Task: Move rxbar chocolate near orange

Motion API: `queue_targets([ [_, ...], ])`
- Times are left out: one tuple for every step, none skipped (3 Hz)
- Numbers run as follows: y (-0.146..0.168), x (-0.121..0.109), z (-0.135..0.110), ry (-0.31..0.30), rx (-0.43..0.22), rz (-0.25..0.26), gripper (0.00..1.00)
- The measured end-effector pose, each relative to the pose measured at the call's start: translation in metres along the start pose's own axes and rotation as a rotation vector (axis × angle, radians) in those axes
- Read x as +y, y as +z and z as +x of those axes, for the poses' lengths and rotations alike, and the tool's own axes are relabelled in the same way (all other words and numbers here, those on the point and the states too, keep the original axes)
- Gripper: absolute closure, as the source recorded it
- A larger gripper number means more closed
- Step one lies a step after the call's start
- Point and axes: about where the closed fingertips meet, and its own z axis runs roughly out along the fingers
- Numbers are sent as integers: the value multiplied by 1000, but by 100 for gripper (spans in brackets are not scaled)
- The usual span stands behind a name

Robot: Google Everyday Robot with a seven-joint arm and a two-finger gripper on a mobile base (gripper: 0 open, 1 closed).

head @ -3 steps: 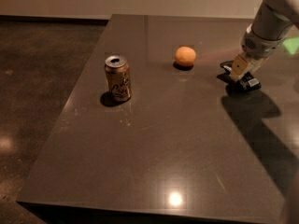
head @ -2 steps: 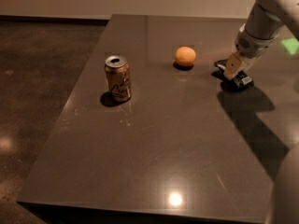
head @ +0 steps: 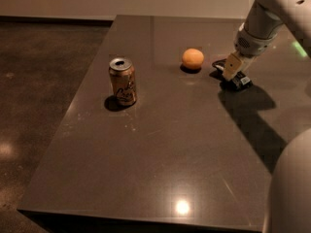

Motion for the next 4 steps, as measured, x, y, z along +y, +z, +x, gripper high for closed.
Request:
queue_targets([
  [2, 12, -9, -34, -10, -29, 84],
  [3, 22, -15, -53, -15, -55, 53],
  [7, 22, -16, -53, -16, -54, 23],
  [11, 22, -18, -54, -16, -55, 0],
])
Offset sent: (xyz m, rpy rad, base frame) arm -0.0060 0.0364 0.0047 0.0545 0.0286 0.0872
